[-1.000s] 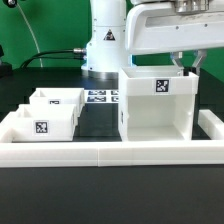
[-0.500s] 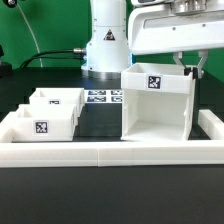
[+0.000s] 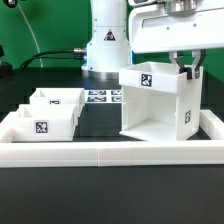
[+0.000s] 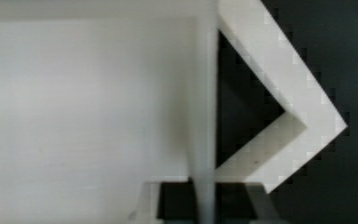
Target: Assemble drawer
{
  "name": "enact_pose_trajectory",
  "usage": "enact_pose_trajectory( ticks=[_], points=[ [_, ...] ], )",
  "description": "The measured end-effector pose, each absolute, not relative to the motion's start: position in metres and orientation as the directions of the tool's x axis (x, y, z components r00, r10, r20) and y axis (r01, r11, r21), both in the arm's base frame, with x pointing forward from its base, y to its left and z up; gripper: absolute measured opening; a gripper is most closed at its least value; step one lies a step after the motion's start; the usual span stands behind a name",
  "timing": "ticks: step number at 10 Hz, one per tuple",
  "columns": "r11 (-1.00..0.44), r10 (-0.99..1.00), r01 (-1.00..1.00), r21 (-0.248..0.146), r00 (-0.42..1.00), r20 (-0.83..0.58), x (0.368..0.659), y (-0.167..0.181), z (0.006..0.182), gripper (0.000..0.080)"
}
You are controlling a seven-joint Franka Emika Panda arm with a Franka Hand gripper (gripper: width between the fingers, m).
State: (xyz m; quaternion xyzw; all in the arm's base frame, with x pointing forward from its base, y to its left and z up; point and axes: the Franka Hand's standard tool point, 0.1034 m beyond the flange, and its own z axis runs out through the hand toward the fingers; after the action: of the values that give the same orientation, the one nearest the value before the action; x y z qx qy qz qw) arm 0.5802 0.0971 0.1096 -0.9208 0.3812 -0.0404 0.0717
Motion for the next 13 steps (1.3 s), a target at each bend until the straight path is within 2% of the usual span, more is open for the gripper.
enact_pose_trajectory(
  ticks=[3,5,9,10,13],
  points=[
    [-0.572,-0.811,-0.801,-0.175,0.584,-0.024,0.58,0.098,0.109,0.0039],
    [-0.335,-0.932,-0.929,-0.16,0.351,-0.086,0.579,0.09,0.108,0.0039],
    [-0.039,-0.986,-0.99,-0.134,0.059,-0.153,0.58,0.09,0.108,0.0039],
    [0.007,-0.986,-0.992,-0.128,0.015,-0.164,0.58,0.09,0.108,0.0039],
    [-0.009,-0.986,-0.988,-0.153,0.034,-0.161,0.588,0.089,0.108,0.0039]
  ],
)
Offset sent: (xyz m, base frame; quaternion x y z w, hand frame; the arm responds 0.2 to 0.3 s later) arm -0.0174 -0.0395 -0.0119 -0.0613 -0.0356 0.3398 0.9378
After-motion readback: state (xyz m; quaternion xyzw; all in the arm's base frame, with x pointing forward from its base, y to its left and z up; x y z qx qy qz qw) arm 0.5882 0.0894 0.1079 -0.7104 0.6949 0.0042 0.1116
